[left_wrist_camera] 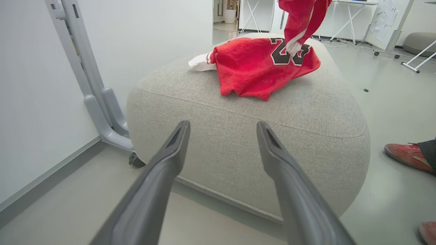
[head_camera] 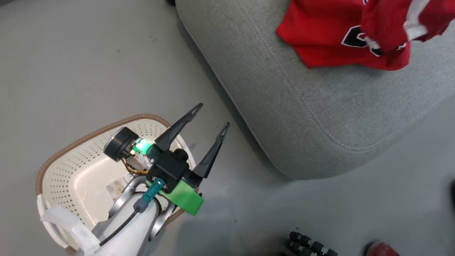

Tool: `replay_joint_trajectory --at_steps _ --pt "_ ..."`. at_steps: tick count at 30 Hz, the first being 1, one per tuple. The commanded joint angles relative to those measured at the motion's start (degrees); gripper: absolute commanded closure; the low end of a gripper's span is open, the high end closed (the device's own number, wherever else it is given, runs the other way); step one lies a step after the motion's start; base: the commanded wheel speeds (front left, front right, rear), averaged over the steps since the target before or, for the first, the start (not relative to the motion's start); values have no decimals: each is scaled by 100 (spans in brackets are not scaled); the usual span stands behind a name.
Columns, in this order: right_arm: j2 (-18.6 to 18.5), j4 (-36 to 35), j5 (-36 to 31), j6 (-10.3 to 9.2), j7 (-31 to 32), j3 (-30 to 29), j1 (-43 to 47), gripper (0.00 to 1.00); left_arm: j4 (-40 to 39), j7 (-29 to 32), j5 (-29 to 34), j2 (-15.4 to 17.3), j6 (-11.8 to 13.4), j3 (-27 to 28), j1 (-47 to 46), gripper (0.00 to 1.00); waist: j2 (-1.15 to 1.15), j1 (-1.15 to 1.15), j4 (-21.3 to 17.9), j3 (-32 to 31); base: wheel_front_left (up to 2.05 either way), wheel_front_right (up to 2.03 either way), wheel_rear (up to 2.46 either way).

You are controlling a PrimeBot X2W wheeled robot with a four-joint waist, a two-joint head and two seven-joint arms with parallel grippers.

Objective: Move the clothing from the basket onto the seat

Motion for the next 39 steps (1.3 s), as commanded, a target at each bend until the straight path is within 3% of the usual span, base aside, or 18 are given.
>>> replay_joint_trajectory --at_steps 1,7,17,18,20,21,31,39 --pt "-178 172 4 -8 -12 29 -281 100 -40 11 38 68 25 29 -147 0 61 -1 459 495 0 0 0" --pt "-757 1075 -277 -9 -12 215 -922 100 -97 -3 -40 5 131 113 -293 0 61 -1 782 828 0 0 0" --pt "-282 2215 -980 -8 -12 -49 -491 100 -106 -91 -131 -66 223 140 -356 0 61 -1 949 874 0 0 0" --pt "-123 2285 -1072 -8 -12 -192 -317 96 -101 -101 -160 -66 264 161 -327 0 61 -1 935 816 0 0 0" --pt "42 2267 -1108 -8 -12 -311 -142 61 -99 -115 -166 -63 317 192 -287 0 61 -1 907 756 0 0 0" --pt "161 2224 -1132 -8 -12 -373 -25 0 -89 -121 -181 -63 342 204 -251 0 61 -1 881 710 0 0 0" --pt "1041 1328 -1418 -8 -12 -914 1462 0 -100 -198 -502 -265 398 290 194 0 61 -1 569 -149 0 0 0" --pt "1377 699 -1259 -8 -12 -513 2368 0 -327 -203 -542 -491 559 506 610 0 61 -1 701 -794 0 0 0"
